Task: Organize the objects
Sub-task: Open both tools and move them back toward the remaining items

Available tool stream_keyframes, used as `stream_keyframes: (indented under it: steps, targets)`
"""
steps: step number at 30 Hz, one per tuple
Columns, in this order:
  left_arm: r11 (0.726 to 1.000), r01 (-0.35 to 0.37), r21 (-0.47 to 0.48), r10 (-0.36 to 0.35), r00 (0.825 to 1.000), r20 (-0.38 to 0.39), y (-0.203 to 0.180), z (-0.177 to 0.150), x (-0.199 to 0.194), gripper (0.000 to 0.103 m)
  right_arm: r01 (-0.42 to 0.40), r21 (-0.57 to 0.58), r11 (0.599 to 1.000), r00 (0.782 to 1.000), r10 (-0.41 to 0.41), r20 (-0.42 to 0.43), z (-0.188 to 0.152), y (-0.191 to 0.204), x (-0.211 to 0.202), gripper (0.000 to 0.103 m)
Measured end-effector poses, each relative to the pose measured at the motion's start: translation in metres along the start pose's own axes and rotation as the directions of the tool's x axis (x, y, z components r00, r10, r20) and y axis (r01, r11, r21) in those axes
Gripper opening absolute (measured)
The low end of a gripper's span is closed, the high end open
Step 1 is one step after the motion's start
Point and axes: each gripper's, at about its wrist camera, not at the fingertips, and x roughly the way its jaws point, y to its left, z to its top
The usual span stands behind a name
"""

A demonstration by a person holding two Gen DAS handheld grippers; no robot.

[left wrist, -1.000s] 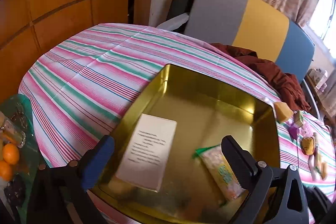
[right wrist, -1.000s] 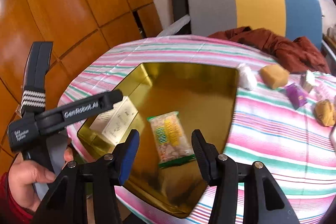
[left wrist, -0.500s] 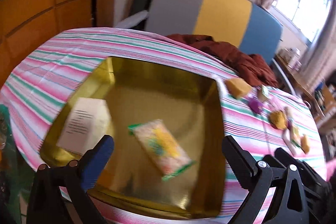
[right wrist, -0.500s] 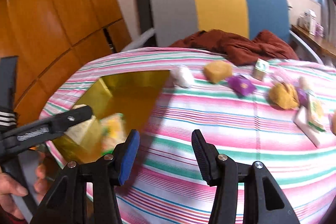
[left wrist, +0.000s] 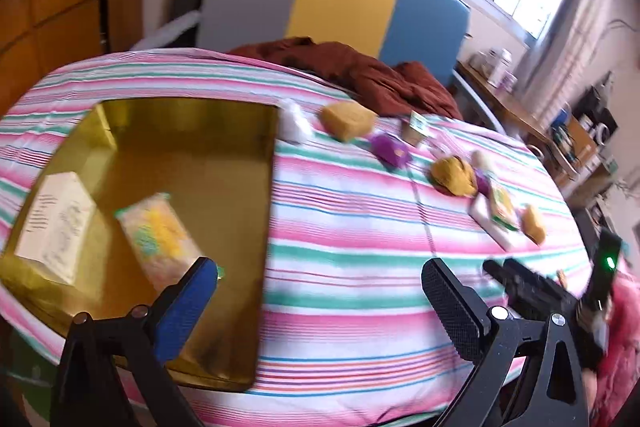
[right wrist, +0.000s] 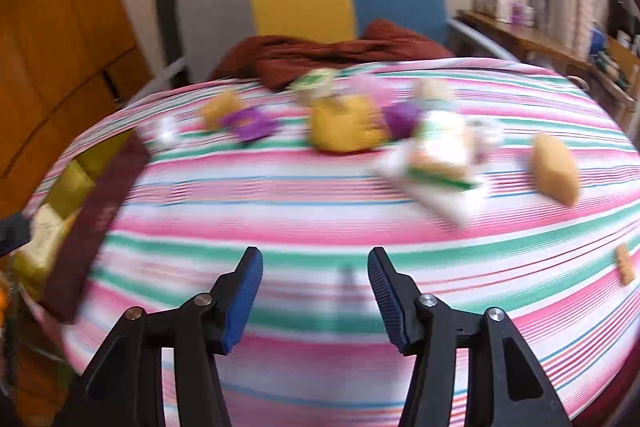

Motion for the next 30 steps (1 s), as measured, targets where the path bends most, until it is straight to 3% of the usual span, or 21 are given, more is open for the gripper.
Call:
stream_keyframes:
  steps: [4,10,13,18,21,25,30]
  targets:
    - [1.000,0.023,0.019,-0.022,0.999,-0.023,-0.018,-0.007,0.008,0.103,0.006,0.046,0.999,0.999,-0.008,0.046,0.026,-0.062,0.006,0.062]
    - [0.999,0.018,0.051,-0.016,0.999,-0.050,-0.033,-0.017,0.012,0.103,-0.063,-0.045,0.997,0.997,0.061,-0.043,0.057,-0.102,0.045,0.066]
    - [0.998,0.012,0.057,-0.008,0.998,-0.058,-0.035,-0.020,0.013,0.103,-0.141,-0.064,0.988,0.988,0.137,-0.071,0.060,-0.104,0.058,0.068]
    - [0.999,-0.002,0.054,0.006,0.997,-0.078,-0.036,-0.023,0.019,0.103,-0.158,0.020,0.987,0.986,0.159,-0.052,0.057,-0.102,0.057,0.072]
    - [0.999,-0.006,0.050,0.010,0.997,-0.082,-0.037,-0.024,0.021,0.103,-0.221,0.020,0.975,0.973,0.222,-0.057,0.049,-0.083,0.052,0.073]
    - [0.999,-0.004,0.054,0.009,0.996,-0.088,-0.039,-0.026,0.023,0.103,-0.328,-0.023,0.944,0.939,0.323,-0.118,0.031,-0.047,0.043,0.072]
    - [0.998,-0.009,0.062,0.015,0.996,-0.088,-0.037,-0.026,0.021,0.103,-0.214,-0.080,0.974,0.977,0.214,-0.010,0.043,-0.056,0.030,0.072]
